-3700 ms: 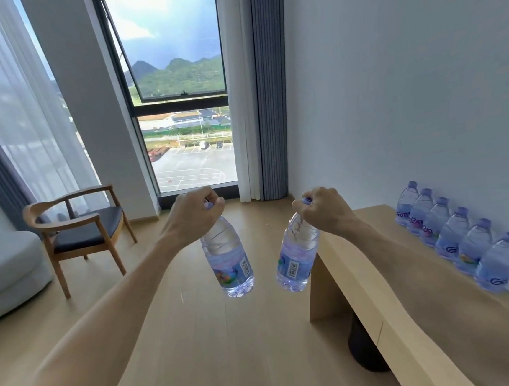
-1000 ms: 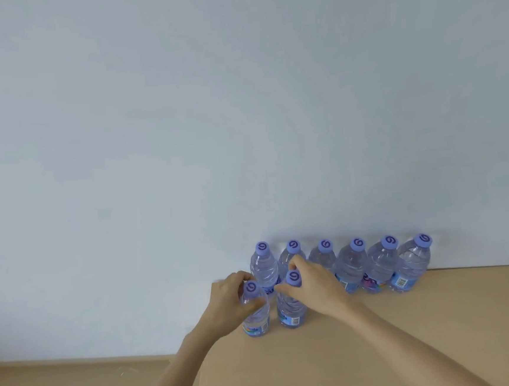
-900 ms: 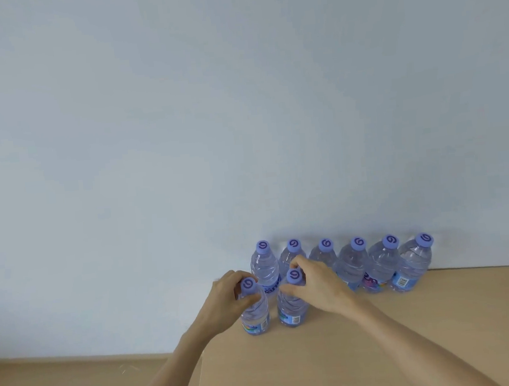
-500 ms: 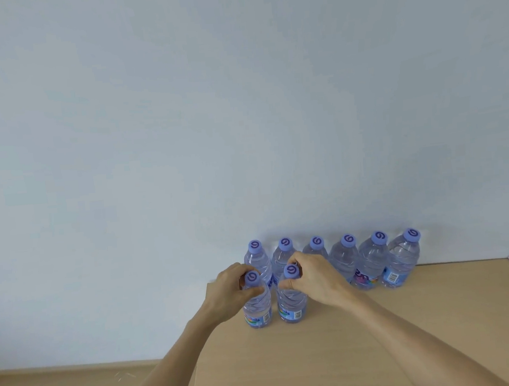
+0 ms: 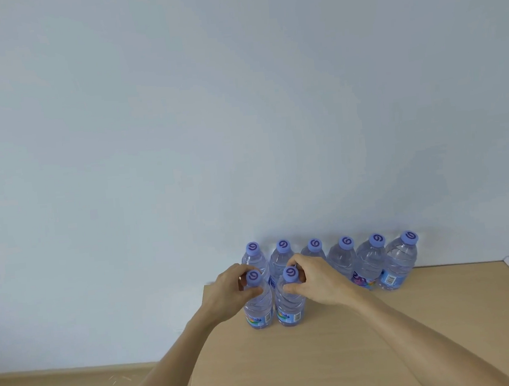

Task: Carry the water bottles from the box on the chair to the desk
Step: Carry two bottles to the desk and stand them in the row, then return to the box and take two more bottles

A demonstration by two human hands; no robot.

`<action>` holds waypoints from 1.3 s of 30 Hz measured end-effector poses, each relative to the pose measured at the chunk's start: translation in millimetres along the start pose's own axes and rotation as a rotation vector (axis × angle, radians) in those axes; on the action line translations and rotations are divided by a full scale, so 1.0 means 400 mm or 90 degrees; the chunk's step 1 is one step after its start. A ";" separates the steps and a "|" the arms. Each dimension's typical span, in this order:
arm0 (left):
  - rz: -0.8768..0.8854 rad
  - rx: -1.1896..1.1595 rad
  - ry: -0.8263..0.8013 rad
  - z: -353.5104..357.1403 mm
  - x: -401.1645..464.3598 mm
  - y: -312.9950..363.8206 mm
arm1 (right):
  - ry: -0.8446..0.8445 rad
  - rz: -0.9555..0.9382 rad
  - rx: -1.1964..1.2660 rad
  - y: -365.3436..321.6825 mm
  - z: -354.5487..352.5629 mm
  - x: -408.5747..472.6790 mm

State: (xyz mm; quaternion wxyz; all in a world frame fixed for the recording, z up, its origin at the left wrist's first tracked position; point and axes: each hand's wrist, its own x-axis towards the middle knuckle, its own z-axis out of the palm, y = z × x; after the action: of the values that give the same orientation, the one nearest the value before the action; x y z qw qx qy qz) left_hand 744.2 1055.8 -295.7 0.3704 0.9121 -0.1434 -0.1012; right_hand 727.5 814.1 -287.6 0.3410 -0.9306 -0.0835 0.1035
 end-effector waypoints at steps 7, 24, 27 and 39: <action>-0.014 -0.009 -0.011 -0.003 0.002 0.013 | 0.015 0.005 0.015 -0.009 0.014 -0.013; 0.231 -0.008 -0.007 -0.203 0.076 0.157 | 0.178 0.102 -0.096 -0.071 -0.150 -0.118; 0.313 -0.058 0.009 -0.204 0.099 0.271 | 0.248 0.132 -0.145 -0.093 -0.223 -0.186; 0.595 -0.203 -0.080 -0.086 0.014 0.893 | 0.479 0.282 -0.257 -0.113 -0.541 -0.729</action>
State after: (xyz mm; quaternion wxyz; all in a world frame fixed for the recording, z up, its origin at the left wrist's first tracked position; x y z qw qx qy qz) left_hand 692.6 831.7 -20.0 0.5019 0.6743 -0.5416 -0.0002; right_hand 496.5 648.8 -57.2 0.1299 -0.9465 0.2273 -0.1884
